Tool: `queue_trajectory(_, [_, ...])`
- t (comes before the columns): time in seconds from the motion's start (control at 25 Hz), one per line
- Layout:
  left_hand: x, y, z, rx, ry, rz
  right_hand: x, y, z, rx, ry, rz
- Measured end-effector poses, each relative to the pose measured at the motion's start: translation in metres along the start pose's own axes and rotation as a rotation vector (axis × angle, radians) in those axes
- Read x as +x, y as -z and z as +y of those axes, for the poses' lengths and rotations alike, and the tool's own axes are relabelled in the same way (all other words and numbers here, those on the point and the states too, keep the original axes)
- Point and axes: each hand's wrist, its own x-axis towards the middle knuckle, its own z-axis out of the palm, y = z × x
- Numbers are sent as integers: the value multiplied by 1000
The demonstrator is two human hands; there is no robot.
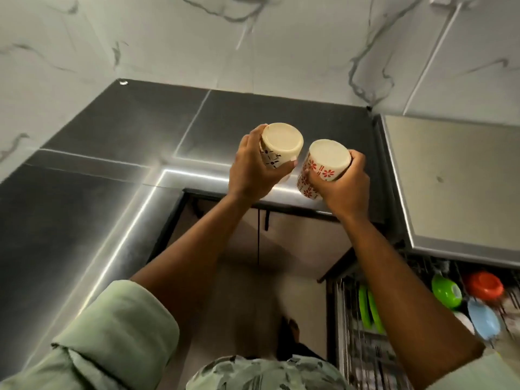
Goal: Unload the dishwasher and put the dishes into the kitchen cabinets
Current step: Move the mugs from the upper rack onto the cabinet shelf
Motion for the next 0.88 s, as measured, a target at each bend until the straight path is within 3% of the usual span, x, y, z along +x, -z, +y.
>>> queue_trajectory(0.44, [174,10,125,26,-150,276,185,77,-97,121,268,147])
queue_trajectory(0.88, [344,36,245,-37,-329,334,336,159,-210,110,395,338])
